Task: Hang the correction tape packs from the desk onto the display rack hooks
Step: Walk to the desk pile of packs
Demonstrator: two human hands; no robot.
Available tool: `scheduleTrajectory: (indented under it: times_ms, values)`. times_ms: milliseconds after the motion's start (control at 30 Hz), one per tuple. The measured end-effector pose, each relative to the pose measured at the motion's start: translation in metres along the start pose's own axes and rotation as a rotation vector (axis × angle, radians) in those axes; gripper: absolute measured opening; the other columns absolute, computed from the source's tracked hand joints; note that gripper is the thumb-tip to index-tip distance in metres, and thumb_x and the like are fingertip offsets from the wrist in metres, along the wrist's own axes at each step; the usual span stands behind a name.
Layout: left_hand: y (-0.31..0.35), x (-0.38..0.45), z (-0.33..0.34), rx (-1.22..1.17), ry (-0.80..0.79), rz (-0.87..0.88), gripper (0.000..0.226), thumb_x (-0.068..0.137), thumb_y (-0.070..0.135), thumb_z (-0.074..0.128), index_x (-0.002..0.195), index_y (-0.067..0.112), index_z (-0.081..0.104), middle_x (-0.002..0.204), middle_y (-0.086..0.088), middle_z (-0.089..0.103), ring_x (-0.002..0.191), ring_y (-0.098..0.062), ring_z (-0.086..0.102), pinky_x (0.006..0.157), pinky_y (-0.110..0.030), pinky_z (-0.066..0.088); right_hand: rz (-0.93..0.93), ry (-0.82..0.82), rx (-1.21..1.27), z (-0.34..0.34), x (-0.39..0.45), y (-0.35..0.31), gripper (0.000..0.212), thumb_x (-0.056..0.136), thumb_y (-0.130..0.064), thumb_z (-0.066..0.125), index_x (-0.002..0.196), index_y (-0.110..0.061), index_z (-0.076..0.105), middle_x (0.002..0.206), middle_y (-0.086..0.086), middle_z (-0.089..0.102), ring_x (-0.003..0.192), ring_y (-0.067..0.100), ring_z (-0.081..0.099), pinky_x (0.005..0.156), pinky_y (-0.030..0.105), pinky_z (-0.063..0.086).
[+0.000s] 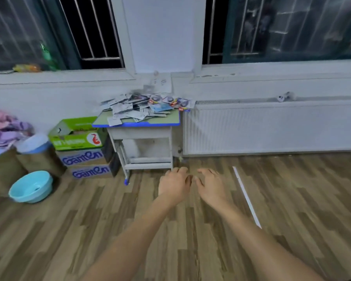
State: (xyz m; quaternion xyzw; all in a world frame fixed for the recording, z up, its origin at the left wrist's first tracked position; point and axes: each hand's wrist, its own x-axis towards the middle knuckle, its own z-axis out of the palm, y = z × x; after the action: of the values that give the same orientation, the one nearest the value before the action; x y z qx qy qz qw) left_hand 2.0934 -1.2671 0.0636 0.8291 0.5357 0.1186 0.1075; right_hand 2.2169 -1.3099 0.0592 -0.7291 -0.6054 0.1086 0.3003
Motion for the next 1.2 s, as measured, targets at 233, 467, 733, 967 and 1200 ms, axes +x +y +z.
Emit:
scheduleTrajectory:
  times_ms: [233,467,733,967,1200]
  values:
    - [-0.048,0.123,-0.013,-0.046,0.059,-0.14,0.041,0.097,0.039,0.042,0.131,0.018,0.051,0.124,-0.009,0.06,0.116,-0.029,0.053,0.092,-0.037,0.044,-0.047,-0.04,0.03,0.038,0.147,-0.009,0.026,0.091,-0.02,0.056,0.114,-0.011,0.063,0.119,0.008,0.063,0.112,0.027,0.055,0.093,0.03,0.036]
    - [-0.116,0.214,-0.014,-0.053,0.05,-0.255,0.04,0.098,0.037,0.044,0.133,0.019,0.048,0.128,-0.007,0.057,0.117,-0.027,0.053,0.094,-0.038,0.045,-0.066,-0.143,0.046,0.1,0.259,-0.022,0.028,0.092,-0.025,0.053,0.119,-0.017,0.06,0.119,0.004,0.062,0.114,0.024,0.052,0.09,0.027,0.038]
    - [-0.227,0.345,-0.028,-0.048,0.007,-0.331,0.044,0.099,0.039,0.042,0.137,0.018,0.043,0.132,-0.009,0.053,0.121,-0.028,0.05,0.097,-0.039,0.044,-0.065,-0.22,0.035,0.186,0.394,-0.067,0.03,0.094,-0.028,0.052,0.123,-0.018,0.056,0.123,0.001,0.059,0.115,0.021,0.051,0.094,0.032,0.043]
    - [-0.321,0.421,-0.044,-0.035,-0.015,-0.448,0.048,0.099,0.042,0.04,0.139,0.017,0.041,0.135,-0.009,0.049,0.123,-0.029,0.047,0.097,-0.041,0.043,-0.046,-0.269,-0.003,0.251,0.491,-0.104,0.032,0.094,-0.026,0.053,0.125,-0.018,0.054,0.128,0.001,0.055,0.121,0.02,0.047,0.098,0.031,0.039]
    - [-0.399,0.473,-0.038,-0.066,-0.023,-0.631,0.049,0.098,0.04,0.043,0.139,0.014,0.041,0.137,-0.013,0.043,0.123,-0.033,0.043,0.098,-0.045,0.042,-0.046,-0.323,-0.065,0.318,0.573,-0.121,0.04,0.093,-0.024,0.053,0.132,-0.016,0.049,0.134,0.004,0.049,0.124,0.024,0.041,0.1,0.036,0.038]
